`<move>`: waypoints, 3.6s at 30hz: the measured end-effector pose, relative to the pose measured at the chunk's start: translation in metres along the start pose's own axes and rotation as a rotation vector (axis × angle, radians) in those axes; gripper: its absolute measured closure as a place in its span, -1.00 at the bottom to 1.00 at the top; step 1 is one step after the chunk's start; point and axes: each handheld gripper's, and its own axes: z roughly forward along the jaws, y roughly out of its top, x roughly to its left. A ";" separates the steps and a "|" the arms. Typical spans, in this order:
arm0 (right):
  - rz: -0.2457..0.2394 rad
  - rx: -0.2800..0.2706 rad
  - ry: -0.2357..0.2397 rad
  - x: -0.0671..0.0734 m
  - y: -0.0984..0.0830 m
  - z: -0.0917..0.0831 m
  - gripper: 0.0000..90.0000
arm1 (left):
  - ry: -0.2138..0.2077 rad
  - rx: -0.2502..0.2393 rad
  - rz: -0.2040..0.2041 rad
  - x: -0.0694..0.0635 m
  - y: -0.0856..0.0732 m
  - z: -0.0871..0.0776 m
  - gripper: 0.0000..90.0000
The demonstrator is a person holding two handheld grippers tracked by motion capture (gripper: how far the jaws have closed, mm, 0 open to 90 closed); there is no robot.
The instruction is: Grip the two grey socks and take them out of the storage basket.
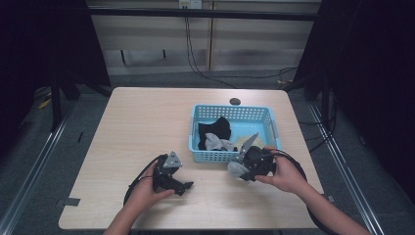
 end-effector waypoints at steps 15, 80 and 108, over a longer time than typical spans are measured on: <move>0.002 0.020 -0.002 0.003 0.002 0.010 0.36 | 0.000 0.000 0.000 0.000 0.000 0.000 -0.91; 0.275 -0.041 -0.034 -0.086 0.092 0.032 -0.31 | 0.000 -0.007 -0.005 -0.001 0.000 0.001 -0.91; 0.264 -0.004 -0.041 -0.099 0.058 0.007 0.91 | 0.000 -0.004 -0.007 -0.001 0.000 0.000 -0.91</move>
